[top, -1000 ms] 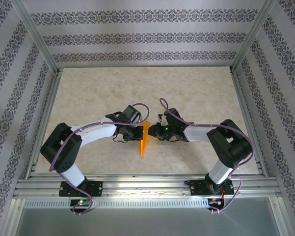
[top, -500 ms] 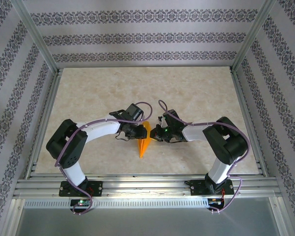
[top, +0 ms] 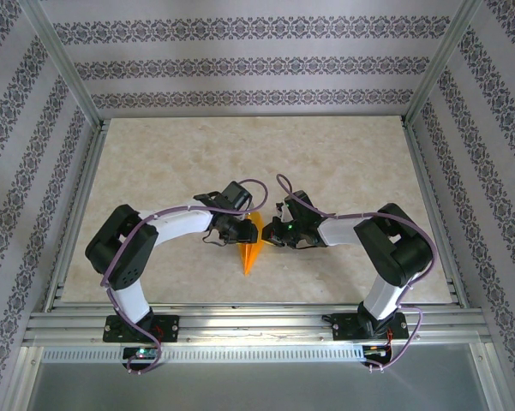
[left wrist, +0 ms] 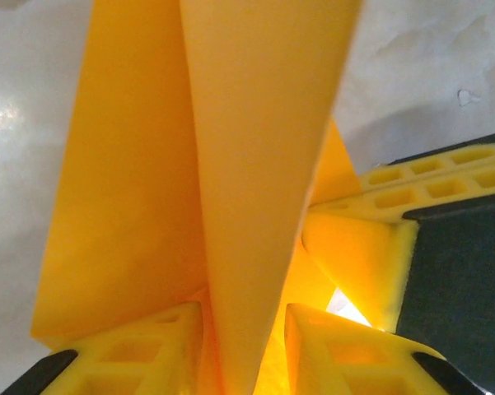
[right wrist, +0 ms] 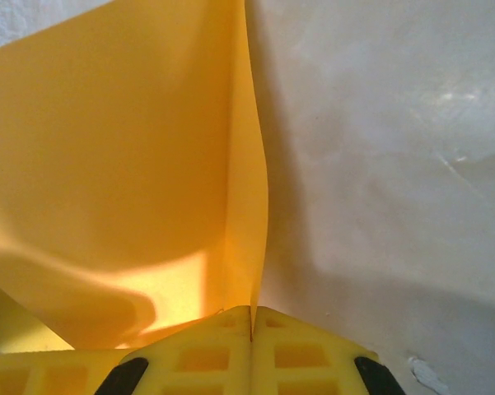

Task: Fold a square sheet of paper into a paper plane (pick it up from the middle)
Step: Move the paper plane to the center of the table.

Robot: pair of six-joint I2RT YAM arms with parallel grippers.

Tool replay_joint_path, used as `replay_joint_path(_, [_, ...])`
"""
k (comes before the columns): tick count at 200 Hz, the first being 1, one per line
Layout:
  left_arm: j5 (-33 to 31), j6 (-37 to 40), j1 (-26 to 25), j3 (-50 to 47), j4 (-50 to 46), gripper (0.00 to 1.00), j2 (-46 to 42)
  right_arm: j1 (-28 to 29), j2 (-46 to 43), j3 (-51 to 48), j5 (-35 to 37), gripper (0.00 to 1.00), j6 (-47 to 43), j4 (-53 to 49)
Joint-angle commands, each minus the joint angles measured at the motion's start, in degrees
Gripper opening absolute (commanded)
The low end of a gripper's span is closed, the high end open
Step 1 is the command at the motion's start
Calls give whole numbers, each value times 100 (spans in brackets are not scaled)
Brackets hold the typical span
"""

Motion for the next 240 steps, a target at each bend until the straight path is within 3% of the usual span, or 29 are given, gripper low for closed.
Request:
replay_joint_path(1, [220,-86,-60,-143,-22,32,-106,43,5,-37,-21,2,11,96])
replay_joint_path(95, [579,-581,-61,-557,633,45,-373,51,43,-31,-19,2,36,105])
replay_joint_path(155, [415,-341,-61,-545,365,49,-372,47,30,-22,-20,2,31,111])
replay_joint_path(193, [470,-337,-61,-693,679,59,-614,53,38,-13,-21,2,45,122])
replay_joint_path(240, [360,-313,-56,-721,724,62,-630,56,38,-22,-24,2,47,131])
